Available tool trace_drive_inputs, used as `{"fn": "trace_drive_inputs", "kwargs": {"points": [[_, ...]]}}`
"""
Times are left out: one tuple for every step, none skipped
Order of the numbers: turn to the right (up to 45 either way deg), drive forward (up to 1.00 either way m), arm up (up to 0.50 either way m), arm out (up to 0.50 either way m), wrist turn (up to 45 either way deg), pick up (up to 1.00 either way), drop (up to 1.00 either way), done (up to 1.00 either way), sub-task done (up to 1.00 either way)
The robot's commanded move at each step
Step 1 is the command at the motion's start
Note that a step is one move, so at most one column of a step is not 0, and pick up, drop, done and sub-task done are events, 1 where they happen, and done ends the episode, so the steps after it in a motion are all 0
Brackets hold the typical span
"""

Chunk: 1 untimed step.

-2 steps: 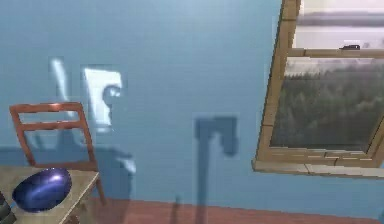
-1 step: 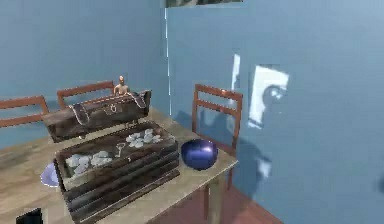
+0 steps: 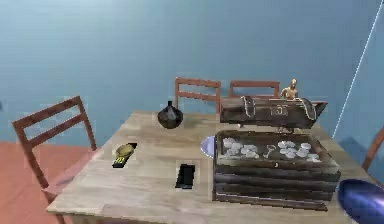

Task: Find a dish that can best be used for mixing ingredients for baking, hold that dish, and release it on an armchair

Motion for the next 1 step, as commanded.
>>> {"fn": "trace_drive_inputs", "kwargs": {"points": [[-36.0,0.0,0.0,0.0,0.0,0.0,0.0,0.0,0.0]]}}
